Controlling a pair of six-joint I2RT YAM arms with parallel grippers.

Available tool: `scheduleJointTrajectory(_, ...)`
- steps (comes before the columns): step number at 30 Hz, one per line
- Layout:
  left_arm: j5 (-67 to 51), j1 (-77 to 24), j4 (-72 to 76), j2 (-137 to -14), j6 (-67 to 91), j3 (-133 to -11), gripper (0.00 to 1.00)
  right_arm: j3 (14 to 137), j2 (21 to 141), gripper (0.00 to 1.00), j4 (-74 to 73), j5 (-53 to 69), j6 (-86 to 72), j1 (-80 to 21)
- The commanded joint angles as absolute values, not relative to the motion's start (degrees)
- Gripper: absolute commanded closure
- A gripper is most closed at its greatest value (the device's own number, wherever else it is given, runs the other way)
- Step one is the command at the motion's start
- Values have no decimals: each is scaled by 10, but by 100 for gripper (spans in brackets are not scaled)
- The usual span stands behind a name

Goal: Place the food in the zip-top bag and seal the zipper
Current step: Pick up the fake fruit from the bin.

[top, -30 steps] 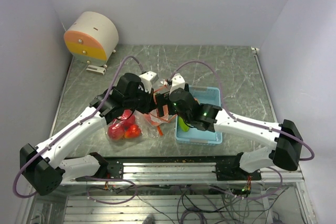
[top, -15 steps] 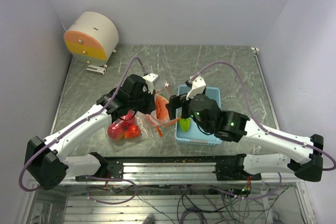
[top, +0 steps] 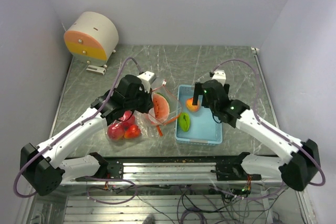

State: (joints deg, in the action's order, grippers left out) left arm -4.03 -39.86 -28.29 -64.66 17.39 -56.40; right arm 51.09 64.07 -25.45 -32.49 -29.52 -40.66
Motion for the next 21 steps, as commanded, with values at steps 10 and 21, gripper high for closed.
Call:
scheduleJointTrajectory(10, -32, -399, -293, -612, 167, -577, 93, 468, 809, 0, -73, -133, -263, -320)
scheduleJointTrajectory(21, -29, -400, -296, -600, 169, -567, 93, 469, 905, 6, -19, -126, -262, -317)
